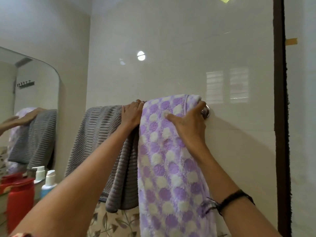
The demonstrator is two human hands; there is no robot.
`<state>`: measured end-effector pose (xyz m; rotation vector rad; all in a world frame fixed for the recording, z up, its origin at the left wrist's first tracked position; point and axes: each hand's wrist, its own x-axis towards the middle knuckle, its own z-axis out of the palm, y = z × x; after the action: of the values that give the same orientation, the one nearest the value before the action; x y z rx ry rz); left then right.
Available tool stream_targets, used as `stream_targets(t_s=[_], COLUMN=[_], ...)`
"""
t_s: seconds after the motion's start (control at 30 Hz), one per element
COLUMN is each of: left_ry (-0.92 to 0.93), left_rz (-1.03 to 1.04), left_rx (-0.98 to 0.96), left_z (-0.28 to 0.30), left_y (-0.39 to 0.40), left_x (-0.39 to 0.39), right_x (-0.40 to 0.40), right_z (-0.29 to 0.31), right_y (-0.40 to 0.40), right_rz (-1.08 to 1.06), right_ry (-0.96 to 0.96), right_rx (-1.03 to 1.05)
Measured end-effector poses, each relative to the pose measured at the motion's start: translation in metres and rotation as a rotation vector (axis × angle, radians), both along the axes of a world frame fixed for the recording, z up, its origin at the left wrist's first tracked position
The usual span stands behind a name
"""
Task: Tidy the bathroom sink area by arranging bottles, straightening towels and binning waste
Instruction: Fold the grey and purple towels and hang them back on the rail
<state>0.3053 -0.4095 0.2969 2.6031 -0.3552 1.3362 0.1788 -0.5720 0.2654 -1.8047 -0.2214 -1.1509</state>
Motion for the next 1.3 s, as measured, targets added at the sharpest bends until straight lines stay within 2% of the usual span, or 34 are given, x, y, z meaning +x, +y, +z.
stream_targets(t_s=[0.2,0.3,0.43,0.5,0.57,0.67,0.73,0.83,0.97,1.2,1.3], left_ry=[-0.008,0.000,-0.023,-0.041,-0.035,-0.016,-0.012,-0.024,-0.015,-0.025,-0.031], left_rz=[-0.007,-0.012,-0.055,-0.090,-0.079,-0.061,-0.056,-0.057,-0.075,-0.082,-0.077], left_rx=[-0.127,-0.140,-0.251,-0.317,-0.291,-0.261,-0.246,-0.249,-0.298,-0.366,-0.363], left_z=[0.000,-0.001,-0.003,-0.004,-0.005,-0.005,-0.004,-0.005,-0.004,-0.003,-0.004], left_y=[-0.002,-0.003,-0.007,-0.009,-0.009,-0.007,-0.007,-0.008,-0.011,-0.013,-0.013], left_x=[0.003,0.000,-0.002,-0.003,-0.003,-0.003,-0.004,-0.006,-0.011,-0.007,-0.006], right_x=[-0.017,-0.036,-0.054,-0.051,-0.044,-0.023,-0.012,-0.006,-0.017,-0.043,-0.041], right_z=[-0.035,-0.049,-0.077,-0.072,-0.053,-0.015,-0.001,-0.013,-0.040,-0.071,-0.068], right_y=[-0.013,-0.018,-0.013,-0.011,-0.008,-0.007,0.000,0.004,-0.008,-0.011,-0.006], right_rz=[0.084,0.063,0.055,0.036,0.043,0.107,0.016,-0.061,0.016,-0.037,-0.054], right_ry=[-0.078,-0.086,-0.013,0.058,0.108,0.110,0.076,-0.037,-0.070,-0.038,-0.001], right_rx=[0.084,0.054,0.087,0.071,0.028,0.110,0.086,0.055,0.133,0.028,0.012])
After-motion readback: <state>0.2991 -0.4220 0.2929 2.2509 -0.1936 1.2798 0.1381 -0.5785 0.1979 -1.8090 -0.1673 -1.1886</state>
